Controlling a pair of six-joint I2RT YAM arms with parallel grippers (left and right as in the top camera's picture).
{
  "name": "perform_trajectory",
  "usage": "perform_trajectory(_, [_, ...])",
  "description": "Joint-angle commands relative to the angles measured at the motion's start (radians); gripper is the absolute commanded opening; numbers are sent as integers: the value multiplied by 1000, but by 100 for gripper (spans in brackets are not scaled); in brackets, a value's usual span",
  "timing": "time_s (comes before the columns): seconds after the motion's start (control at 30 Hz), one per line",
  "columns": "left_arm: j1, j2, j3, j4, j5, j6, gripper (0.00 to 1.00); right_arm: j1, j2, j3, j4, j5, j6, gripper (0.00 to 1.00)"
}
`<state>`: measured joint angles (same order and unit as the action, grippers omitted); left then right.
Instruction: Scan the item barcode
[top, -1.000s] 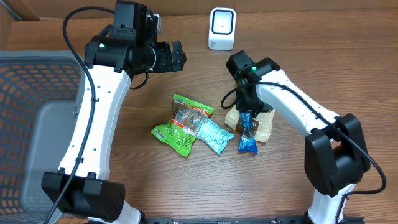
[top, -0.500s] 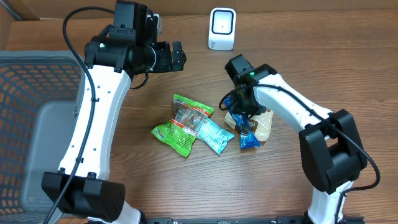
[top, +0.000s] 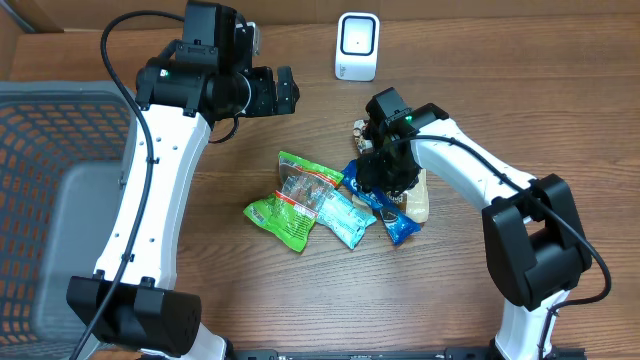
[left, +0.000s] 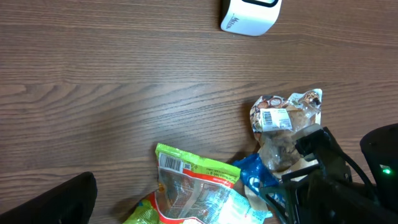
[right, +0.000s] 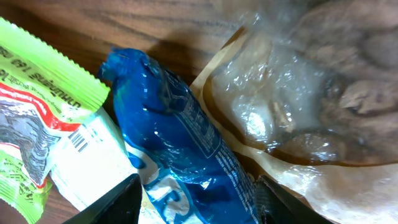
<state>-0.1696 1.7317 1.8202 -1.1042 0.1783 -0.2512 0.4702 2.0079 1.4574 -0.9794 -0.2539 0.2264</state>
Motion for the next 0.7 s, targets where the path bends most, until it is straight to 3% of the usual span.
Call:
perform_trajectory(0.0, [1,-5,16,1,-10,27,100,-1,32,-36,4,-58,-45,59])
perform_trajectory(0.27, [1,-5,16,1,-10,27,100,-1,59,-45,2,-92,-79,58])
perform_trajectory(0.4, [1,-5,16,1,-10,27,100,-6,59,-39,5,-148,-150,51])
perform_trajectory(0.67, [1,-5,16,1,-10,27,100,-61,58,42,-39,-225,-210,51])
